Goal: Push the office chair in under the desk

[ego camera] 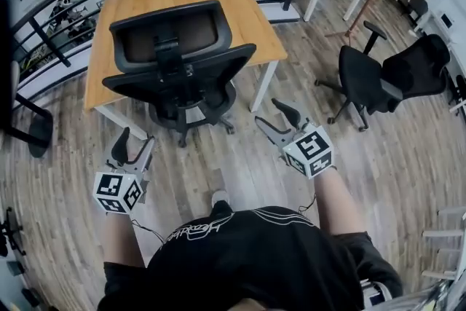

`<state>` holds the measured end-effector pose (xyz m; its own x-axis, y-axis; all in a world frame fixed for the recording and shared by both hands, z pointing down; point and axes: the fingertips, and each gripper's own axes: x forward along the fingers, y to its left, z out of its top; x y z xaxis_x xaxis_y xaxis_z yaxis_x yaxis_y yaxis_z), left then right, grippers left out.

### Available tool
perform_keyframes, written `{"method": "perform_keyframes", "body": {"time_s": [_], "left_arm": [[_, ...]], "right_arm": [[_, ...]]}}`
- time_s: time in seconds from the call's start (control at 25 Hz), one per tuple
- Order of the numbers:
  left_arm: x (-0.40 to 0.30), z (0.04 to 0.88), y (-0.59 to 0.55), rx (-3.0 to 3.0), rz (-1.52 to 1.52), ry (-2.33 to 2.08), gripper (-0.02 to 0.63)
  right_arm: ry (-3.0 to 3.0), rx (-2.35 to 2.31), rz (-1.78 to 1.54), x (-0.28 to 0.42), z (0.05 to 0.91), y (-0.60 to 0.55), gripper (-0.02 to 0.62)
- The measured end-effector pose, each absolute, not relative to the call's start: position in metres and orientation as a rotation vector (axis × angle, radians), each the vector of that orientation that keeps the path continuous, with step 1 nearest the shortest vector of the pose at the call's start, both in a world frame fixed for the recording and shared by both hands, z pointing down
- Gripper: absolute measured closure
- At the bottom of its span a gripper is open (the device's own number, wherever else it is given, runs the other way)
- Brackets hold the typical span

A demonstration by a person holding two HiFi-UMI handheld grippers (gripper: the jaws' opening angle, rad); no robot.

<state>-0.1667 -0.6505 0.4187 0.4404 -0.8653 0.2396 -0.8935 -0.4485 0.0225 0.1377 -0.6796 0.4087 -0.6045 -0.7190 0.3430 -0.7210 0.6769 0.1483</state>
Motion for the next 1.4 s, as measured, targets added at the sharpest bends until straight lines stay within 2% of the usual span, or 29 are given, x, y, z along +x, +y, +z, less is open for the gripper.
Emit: {"method": "perform_keyframes", "body": {"time_s": [0.16,0.24,0.32,0.44,0.56,0.64,0.92,1.4], "left_arm": [[-0.106,0.391,-0.586,2.592,0.117,-1.453,0.305],[-0.084,0.382,-0.555,2.582,0.018,-1.387,0.331],[-0.067,0.376,-0.529,2.557,-0.055,-1.345,0.383],[-0.045,0.371,-0.493,2.548,-0.102,-1.329,0.5],[-0.01,0.367,-0.447,2.578,-0.146,-1.203,0.575],[0.014,0.365,-0.414,2.597,-0.187,-1.077,0.597],[0.061,0.36,-0.333,2.635,-0.232,-0.88,0.598],[0.079,0.351,-0.278,2.683,-0.207,-0.906,0.6]], "right_arm": [[-2.701,1.055,0.163,0.132,0.391,-0.611,0.325],[-2.773,1.026,0.234,0.133,0.383,-0.578,0.325],[-2.834,0.992,0.297,0.134,0.378,-0.546,0.337],[-2.886,0.949,0.322,0.136,0.372,-0.501,0.364],[-2.934,0.908,0.336,0.141,0.366,-0.454,0.504],[-2.967,0.861,0.333,0.142,0.362,-0.421,0.542],[-3.039,0.745,0.438,0.149,0.356,-0.342,0.557],[-3.027,0.708,0.388,0.164,0.358,-0.284,0.557]]}}
